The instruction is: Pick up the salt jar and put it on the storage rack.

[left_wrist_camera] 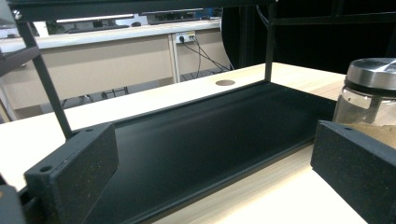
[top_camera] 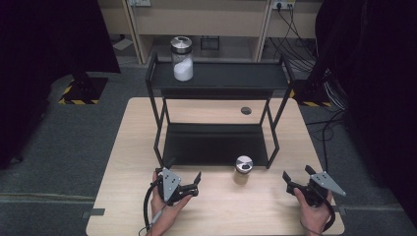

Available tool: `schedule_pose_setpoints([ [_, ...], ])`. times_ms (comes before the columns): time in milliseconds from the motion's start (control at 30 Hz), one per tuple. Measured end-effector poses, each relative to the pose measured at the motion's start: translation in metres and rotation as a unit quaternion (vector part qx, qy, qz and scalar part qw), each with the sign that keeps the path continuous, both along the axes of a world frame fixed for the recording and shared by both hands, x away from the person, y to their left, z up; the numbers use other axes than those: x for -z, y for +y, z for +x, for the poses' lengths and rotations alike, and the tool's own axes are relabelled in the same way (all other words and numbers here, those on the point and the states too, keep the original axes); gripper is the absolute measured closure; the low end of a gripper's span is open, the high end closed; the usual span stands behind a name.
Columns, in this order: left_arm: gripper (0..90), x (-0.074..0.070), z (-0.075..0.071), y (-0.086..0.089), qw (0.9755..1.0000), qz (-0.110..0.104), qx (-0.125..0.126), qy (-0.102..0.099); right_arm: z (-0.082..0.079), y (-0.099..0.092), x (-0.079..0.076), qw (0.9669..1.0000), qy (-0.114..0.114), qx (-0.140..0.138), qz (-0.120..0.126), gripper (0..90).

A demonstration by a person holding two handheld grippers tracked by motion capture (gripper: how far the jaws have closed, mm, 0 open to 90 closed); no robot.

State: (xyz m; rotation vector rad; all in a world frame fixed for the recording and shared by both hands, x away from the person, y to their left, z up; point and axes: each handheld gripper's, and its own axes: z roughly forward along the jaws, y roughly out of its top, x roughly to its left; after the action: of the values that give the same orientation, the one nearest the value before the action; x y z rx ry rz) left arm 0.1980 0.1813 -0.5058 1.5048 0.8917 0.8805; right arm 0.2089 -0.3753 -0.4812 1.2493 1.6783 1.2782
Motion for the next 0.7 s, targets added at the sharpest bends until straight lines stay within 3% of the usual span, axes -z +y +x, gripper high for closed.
schedule_pose_setpoints([
  [300, 0.0, 0.0071, 0.0013, 0.0007, 0.9998, 0.0, -0.006, 0.019, 0.0, -0.0003, 0.0, 1.0, 0.0, -0.001, 0.001, 5.6],
  [700, 0.1, 0.0109, 0.003, -0.0014, 0.9996, -0.001, -0.002, 0.028, 0.0001, -0.0005, 0.0, 1.0, 0.0, -0.001, -0.001, 5.6],
])
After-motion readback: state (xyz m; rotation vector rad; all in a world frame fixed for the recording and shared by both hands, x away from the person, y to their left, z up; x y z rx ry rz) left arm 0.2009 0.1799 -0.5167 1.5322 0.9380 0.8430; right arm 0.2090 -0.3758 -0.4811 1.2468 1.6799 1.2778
